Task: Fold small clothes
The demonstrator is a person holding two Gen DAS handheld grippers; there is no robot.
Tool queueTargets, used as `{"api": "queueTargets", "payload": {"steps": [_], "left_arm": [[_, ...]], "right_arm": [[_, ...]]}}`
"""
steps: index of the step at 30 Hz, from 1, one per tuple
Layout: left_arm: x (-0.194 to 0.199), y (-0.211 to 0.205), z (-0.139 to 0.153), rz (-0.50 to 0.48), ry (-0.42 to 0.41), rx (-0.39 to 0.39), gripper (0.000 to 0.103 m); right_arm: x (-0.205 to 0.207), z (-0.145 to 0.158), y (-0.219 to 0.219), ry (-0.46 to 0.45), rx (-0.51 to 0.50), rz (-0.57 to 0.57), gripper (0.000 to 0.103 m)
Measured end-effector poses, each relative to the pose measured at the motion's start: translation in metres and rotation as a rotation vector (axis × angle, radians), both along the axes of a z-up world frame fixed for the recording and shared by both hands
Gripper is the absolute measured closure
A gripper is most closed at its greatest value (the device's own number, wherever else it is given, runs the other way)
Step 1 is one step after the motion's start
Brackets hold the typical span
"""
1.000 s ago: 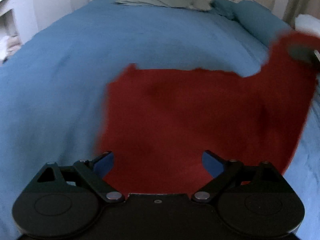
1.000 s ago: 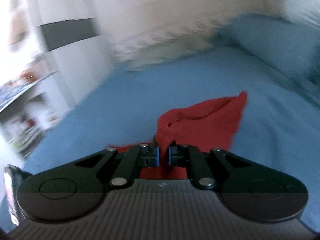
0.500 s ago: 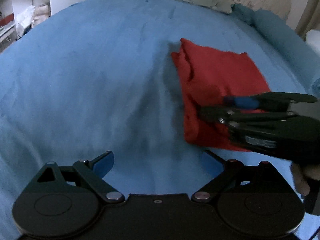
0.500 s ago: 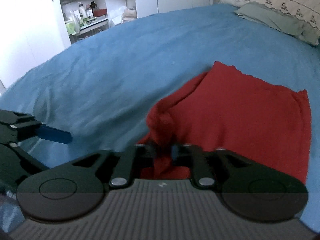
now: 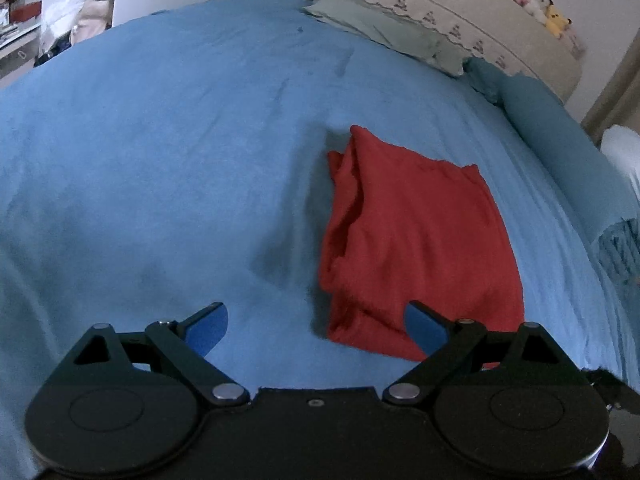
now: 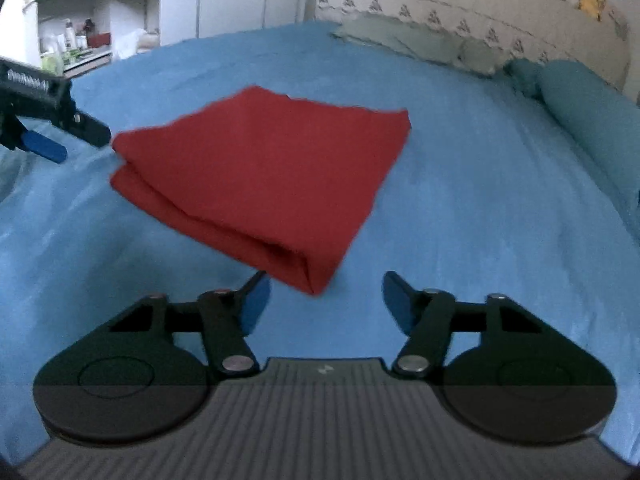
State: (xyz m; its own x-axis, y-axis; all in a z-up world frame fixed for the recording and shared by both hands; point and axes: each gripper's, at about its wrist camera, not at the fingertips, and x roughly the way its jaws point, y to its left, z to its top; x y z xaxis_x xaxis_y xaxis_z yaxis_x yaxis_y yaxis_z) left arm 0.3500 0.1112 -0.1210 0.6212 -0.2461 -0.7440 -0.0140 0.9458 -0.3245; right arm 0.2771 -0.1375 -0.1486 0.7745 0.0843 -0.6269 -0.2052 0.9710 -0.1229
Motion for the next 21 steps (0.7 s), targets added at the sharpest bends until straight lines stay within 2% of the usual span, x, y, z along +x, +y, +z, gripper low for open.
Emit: {"api": "queueTargets", "payload": {"steps": [4, 7, 8, 9, 10, 13, 15, 18, 21], "left_arm": [[0.004, -0.001, -0.002, 0.005, 0.003, 0.009, 0.006], [0.007, -0.001, -0.003, 0.012, 0.007, 0.011, 0.006], [0.007, 0.000, -0.003, 0.014, 0.006, 0.008, 0.006], [0.007, 0.000, -0.003, 0.016, 0.005, 0.008, 0.006], [0.007, 0.000, -0.003, 0.020, 0.003, 0.009, 0.006], [0.007, 0.002, -0.004, 0.017, 0.000, 0.018, 0.006], [0.008, 0.004, -0.006, 0.017, 0.004, 0.025, 0.006], [0.008, 0.004, -0.008, 0.020, 0.016, 0.007, 0.006], [0.008, 0.001, -0.008, 0.006, 0.014, 0.017, 0.006]], "right_arm": [[0.016, -0.010, 0.008, 0.002, 0.015, -0.036, 0.042], [0.024, -0.013, 0.017, -0.015, -0.001, -0.035, 0.056], [0.028, -0.012, 0.018, -0.022, -0.009, -0.037, 0.073], [0.031, -0.010, 0.019, -0.020, -0.019, -0.040, 0.084], [0.032, -0.007, 0.018, -0.029, -0.018, -0.054, 0.084], [0.023, 0.009, -0.002, -0.098, 0.083, -0.107, 0.084], [0.023, 0.003, -0.012, -0.061, 0.127, -0.113, 0.084], [0.027, -0.022, -0.017, 0.008, 0.087, -0.099, 0.084], [0.028, -0.032, -0.021, 0.018, 0.116, -0.112, 0.084]]}}
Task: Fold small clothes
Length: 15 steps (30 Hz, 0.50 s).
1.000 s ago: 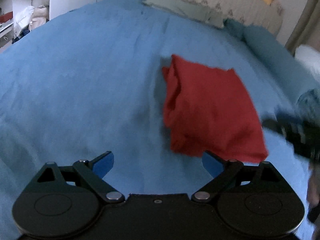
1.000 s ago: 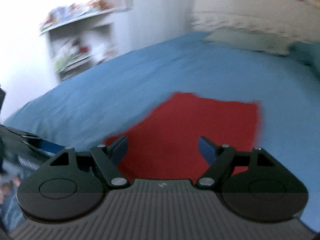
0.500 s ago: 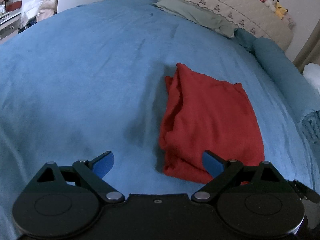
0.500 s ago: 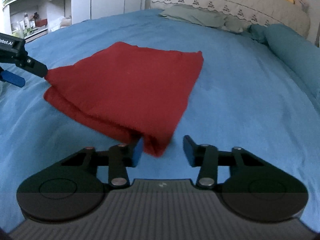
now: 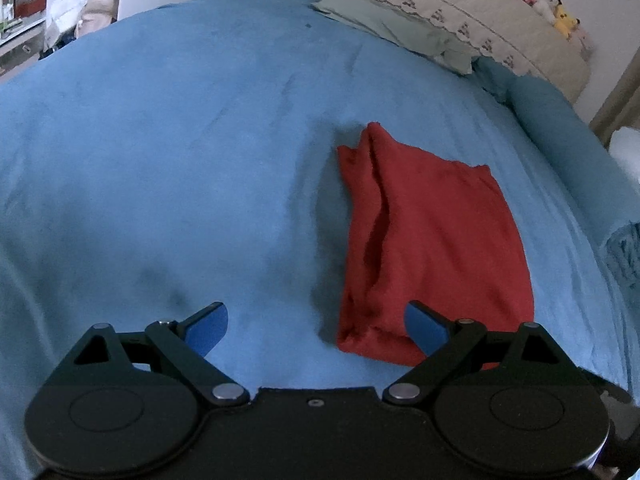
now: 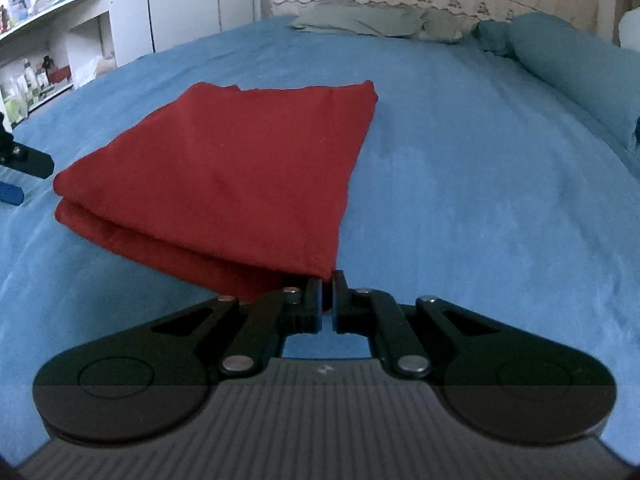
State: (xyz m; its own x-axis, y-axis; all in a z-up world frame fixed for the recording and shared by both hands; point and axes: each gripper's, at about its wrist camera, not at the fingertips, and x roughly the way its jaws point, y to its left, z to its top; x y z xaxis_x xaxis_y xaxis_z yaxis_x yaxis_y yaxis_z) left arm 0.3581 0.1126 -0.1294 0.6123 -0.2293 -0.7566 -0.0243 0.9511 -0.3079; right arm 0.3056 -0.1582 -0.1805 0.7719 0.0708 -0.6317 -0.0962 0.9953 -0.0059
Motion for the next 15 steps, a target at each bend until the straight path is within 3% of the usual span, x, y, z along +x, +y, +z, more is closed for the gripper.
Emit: {"api": "queueTargets", "payload": {"steps": [4, 5, 6, 8, 10, 15], "left_arm": [[0.006, -0.003, -0.004, -0.024, -0.002, -0.005, 0.006], [0.009, -0.005, -0.005, -0.026, -0.008, -0.002, 0.006], [0.012, -0.008, -0.007, -0.028, -0.017, 0.014, 0.006], [0.017, -0.013, -0.013, -0.023, -0.011, 0.071, 0.006], [0.021, -0.018, -0.025, -0.032, 0.031, 0.121, 0.009], [0.017, -0.034, -0.031, -0.106, 0.041, 0.239, 0.011]], "right_arm": [[-0.002, 0.005, -0.001, 0.011, 0.012, 0.013, 0.081], [-0.006, 0.010, 0.000, 0.006, 0.015, 0.019, 0.065], [-0.010, 0.014, -0.004, 0.001, 0.023, 0.022, 0.039], [-0.026, 0.031, -0.008, -0.051, 0.051, 0.037, 0.015], [-0.034, 0.045, -0.012, -0.091, 0.074, 0.053, 0.015], [-0.026, 0.060, -0.024, -0.052, 0.136, 0.049, 0.015]]}}
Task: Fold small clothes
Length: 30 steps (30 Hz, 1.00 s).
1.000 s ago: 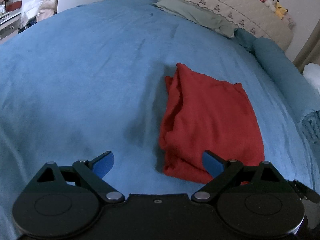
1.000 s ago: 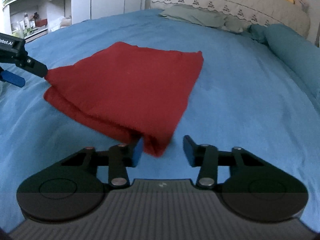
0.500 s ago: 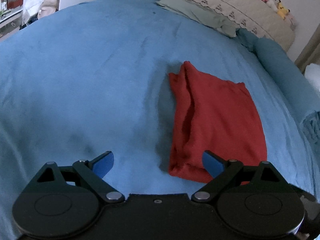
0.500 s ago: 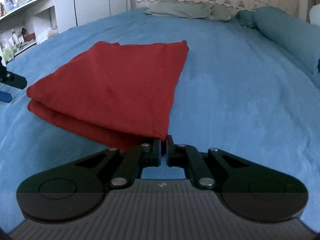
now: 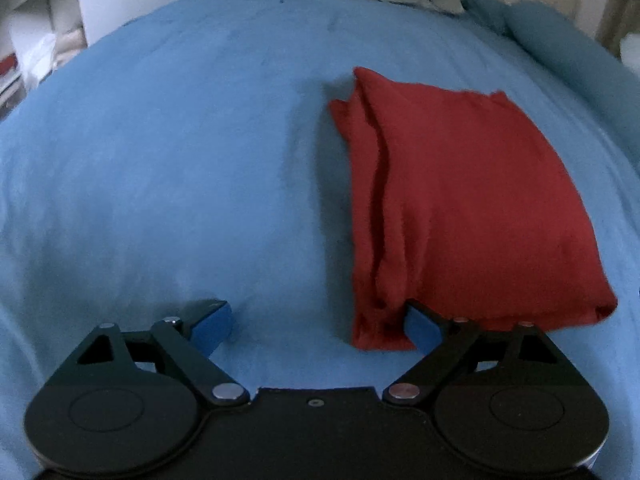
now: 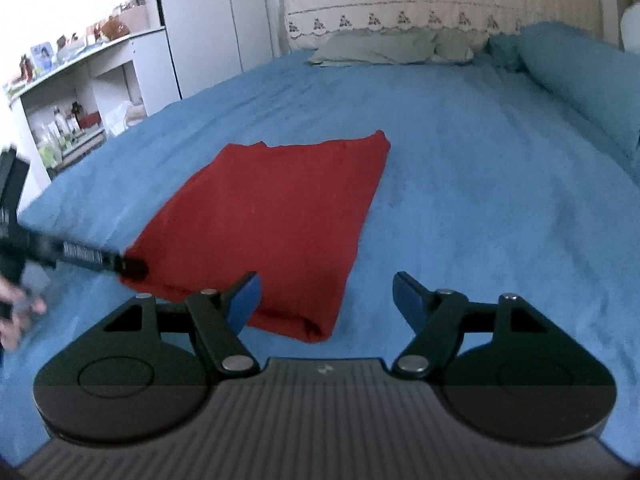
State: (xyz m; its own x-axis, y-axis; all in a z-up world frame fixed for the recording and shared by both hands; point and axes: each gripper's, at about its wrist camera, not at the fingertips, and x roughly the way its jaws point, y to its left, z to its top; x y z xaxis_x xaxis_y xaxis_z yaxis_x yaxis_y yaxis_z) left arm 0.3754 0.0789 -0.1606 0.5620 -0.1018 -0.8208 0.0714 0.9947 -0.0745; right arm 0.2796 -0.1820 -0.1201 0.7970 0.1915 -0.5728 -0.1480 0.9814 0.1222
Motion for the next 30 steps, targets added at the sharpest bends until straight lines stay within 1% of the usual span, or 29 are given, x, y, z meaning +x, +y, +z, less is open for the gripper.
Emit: {"api": "queueTargets", "payload": {"steps": [1, 2, 3, 4, 5, 6, 7, 8, 9, 10, 13, 15, 18, 19, 20, 21, 22, 23, 24, 25, 26, 27, 30], "left_arm": [[-0.001, 0.000, 0.005, -0.008, 0.006, -0.020, 0.014], [-0.001, 0.003, 0.013, -0.026, -0.005, -0.059, 0.014], [-0.002, 0.005, 0.025, -0.047, -0.040, -0.096, 0.011], [-0.002, 0.007, 0.036, -0.058, -0.077, -0.111, 0.006], [0.002, 0.009, 0.047, -0.065, -0.107, -0.113, 0.000], [0.010, 0.009, 0.059, -0.075, -0.135, -0.111, 0.000], [0.020, 0.009, 0.067, -0.090, -0.138, -0.109, 0.000], [0.034, 0.008, 0.071, -0.107, -0.119, -0.112, 0.000], [0.055, 0.008, 0.072, -0.122, -0.067, -0.134, 0.000], [0.071, 0.010, 0.069, -0.122, -0.022, -0.169, 0.000], [0.118, 0.016, 0.050, -0.100, 0.091, -0.264, 0.001], [0.134, 0.008, 0.038, -0.093, 0.125, -0.286, 0.003], [0.149, 0.002, 0.019, -0.088, 0.178, -0.302, 0.012], [0.151, 0.001, 0.011, -0.081, 0.198, -0.314, 0.014], [0.151, -0.001, 0.006, -0.074, 0.206, -0.319, 0.014], [0.151, -0.003, 0.003, -0.069, 0.198, -0.313, 0.014], [0.148, -0.002, 0.004, -0.069, 0.184, -0.310, 0.017], [0.145, -0.005, 0.005, -0.074, 0.168, -0.311, 0.026], [0.142, -0.007, 0.006, -0.091, 0.166, -0.331, 0.055], [0.142, -0.010, 0.008, -0.093, 0.163, -0.335, 0.058], [0.140, -0.014, 0.011, -0.094, 0.152, -0.313, 0.062], [0.138, -0.019, 0.014, -0.101, 0.141, -0.286, 0.067], [0.133, -0.024, 0.026, -0.086, 0.120, -0.269, 0.073]], "right_arm": [[0.004, 0.002, -0.002, 0.009, 0.009, -0.002, 0.015], [0.008, 0.004, -0.005, 0.021, 0.019, 0.000, 0.015], [0.012, 0.006, -0.006, 0.032, 0.027, 0.003, 0.015], [0.018, 0.008, -0.008, 0.046, 0.036, 0.006, 0.014], [0.023, 0.013, -0.012, 0.062, 0.051, 0.007, 0.012], [0.029, 0.019, -0.015, 0.077, 0.067, 0.011, 0.003], [0.038, 0.024, -0.017, 0.094, 0.083, 0.014, 0.000], [0.047, 0.030, -0.020, 0.110, 0.096, 0.012, 0.000], [0.058, 0.037, -0.023, 0.123, 0.108, 0.006, 0.000], [0.069, 0.041, -0.025, 0.142, 0.118, 0.001, 0.000], [0.114, 0.044, -0.034, 0.253, 0.170, -0.023, 0.000], [0.139, 0.035, -0.040, 0.299, 0.219, -0.037, 0.000], [0.168, 0.012, -0.040, 0.389, 0.252, -0.060, 0.000], [0.173, 0.005, -0.040, 0.404, 0.260, -0.067, 0.000], [0.176, -0.003, -0.040, 0.407, 0.276, -0.067, 0.000], [0.179, -0.009, -0.040, 0.410, 0.293, -0.063, 0.002], [0.180, -0.014, -0.040, 0.416, 0.313, -0.057, 0.005], [0.181, -0.019, -0.038, 0.419, 0.336, -0.045, 0.015], [0.182, -0.023, -0.037, 0.420, 0.351, -0.033, 0.032], [0.183, -0.025, -0.034, 0.423, 0.359, -0.017, 0.039], [0.183, -0.026, -0.032, 0.417, 0.348, -0.016, 0.049], [0.181, -0.024, -0.029, 0.403, 0.330, -0.021, 0.056], [0.173, -0.014, -0.026, 0.366, 0.315, -0.028, 0.064]]}}
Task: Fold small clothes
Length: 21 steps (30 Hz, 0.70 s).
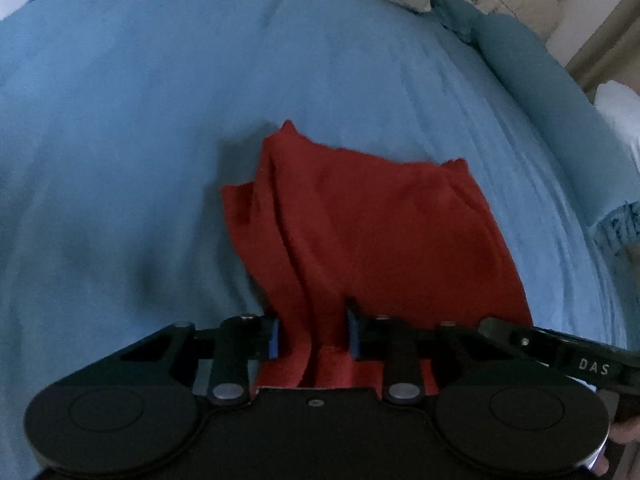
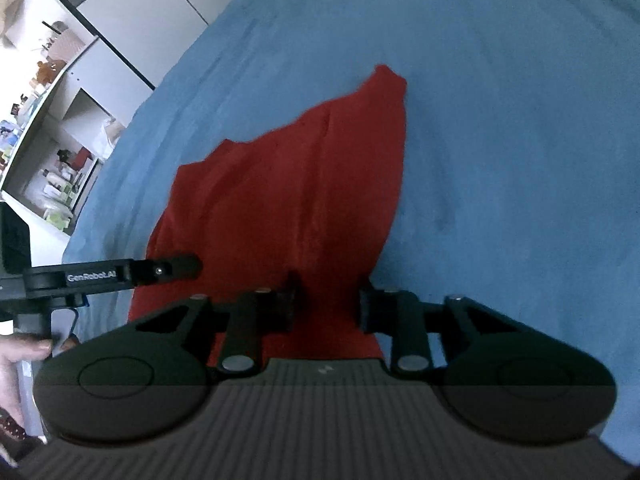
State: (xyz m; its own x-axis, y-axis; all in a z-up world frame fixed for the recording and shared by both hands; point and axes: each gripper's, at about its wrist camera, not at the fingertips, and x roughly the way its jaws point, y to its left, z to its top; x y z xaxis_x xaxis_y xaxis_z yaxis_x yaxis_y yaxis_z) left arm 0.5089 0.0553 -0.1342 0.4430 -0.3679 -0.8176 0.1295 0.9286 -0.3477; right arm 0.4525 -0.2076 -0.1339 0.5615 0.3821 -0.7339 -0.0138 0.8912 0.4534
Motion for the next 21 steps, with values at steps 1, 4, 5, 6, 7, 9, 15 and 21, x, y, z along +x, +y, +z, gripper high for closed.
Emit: {"api": "queueTargets", "payload": {"steps": [1, 4, 5, 6, 7, 9, 15, 21], "left_arm": [[-0.002, -0.001, 0.004, 0.005, -0.009, -0.006, 0.074], [-0.011, -0.004, 0.021, 0.005, -0.025, -0.029, 0.076], [-0.016, -0.007, 0.028, -0.006, -0.033, -0.028, 0.076], [-0.021, -0.011, 0.033, -0.017, -0.042, -0.022, 0.076], [-0.027, -0.016, 0.039, -0.027, -0.053, -0.016, 0.076], [-0.042, -0.023, 0.053, -0.041, -0.064, -0.020, 0.076], [-0.105, -0.051, 0.085, -0.095, -0.102, -0.048, 0.076], [-0.171, -0.095, 0.075, -0.165, -0.129, -0.022, 0.076]], "right_arm": [[-0.004, 0.005, 0.000, -0.018, 0.004, -0.005, 0.064], [-0.011, 0.022, 0.000, -0.062, 0.024, -0.009, 0.066], [-0.015, 0.029, 0.000, -0.076, 0.028, -0.009, 0.066], [-0.020, 0.038, 0.000, -0.093, 0.025, -0.008, 0.066], [-0.026, 0.047, -0.002, -0.110, 0.023, -0.006, 0.066], [-0.042, 0.064, -0.007, -0.136, 0.037, -0.002, 0.066], [-0.107, 0.106, -0.038, -0.165, 0.039, 0.015, 0.066], [-0.186, 0.115, -0.071, -0.145, 0.027, 0.011, 0.066]]}}
